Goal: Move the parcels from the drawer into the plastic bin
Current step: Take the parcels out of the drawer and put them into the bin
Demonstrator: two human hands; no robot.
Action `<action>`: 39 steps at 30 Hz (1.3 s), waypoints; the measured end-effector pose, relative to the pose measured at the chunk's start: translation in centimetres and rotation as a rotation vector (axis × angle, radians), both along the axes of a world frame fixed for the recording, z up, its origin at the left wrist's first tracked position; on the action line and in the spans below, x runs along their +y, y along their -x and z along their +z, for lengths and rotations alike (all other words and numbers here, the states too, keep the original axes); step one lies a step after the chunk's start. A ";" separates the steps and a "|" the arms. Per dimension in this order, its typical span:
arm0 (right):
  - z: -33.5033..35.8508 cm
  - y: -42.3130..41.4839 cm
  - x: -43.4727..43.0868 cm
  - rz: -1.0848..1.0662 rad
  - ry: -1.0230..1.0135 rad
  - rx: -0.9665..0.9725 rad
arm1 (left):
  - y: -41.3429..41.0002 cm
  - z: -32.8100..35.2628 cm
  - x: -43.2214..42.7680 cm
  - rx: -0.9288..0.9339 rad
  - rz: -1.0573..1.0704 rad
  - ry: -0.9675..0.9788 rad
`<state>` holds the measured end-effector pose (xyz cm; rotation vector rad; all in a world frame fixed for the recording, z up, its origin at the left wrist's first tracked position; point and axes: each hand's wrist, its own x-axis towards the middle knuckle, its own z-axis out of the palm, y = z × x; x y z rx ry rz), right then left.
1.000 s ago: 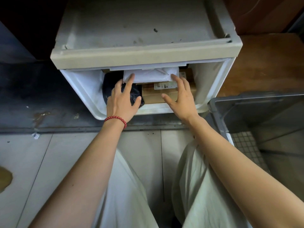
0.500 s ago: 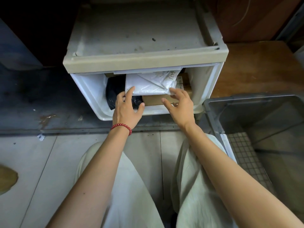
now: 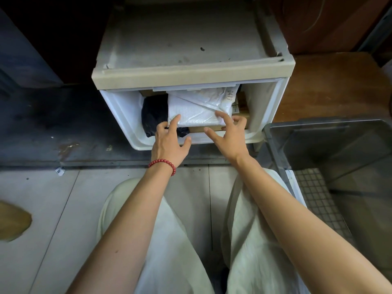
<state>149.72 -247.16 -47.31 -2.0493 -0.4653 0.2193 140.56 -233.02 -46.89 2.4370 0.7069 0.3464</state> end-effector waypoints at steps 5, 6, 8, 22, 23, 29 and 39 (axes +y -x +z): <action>-0.4 -1.0 0.9 -0.075 0.085 -0.127 | -0.6 -0.3 0.4 -0.042 0.034 0.018; -0.4 -1.2 1.2 -0.094 0.110 -0.172 | -0.8 -0.4 0.6 -0.059 0.044 0.021; -0.5 -1.8 1.7 -0.123 0.143 -0.240 | -1.1 -0.5 0.9 -0.089 0.055 0.019; -1.8 -4.2 2.7 -0.125 0.050 -0.163 | -4.8 -1.6 2.6 -0.124 0.047 0.122; -1.8 -4.2 2.7 -0.130 0.028 -0.168 | -5.0 -1.6 2.6 -0.128 0.058 0.136; -1.3 -4.2 2.2 -0.173 -0.026 -0.213 | -4.9 -1.2 2.6 -0.122 0.069 0.121; -0.1 -2.2 1.0 -0.176 -0.114 -0.141 | -1.8 0.2 1.6 -0.100 0.123 0.100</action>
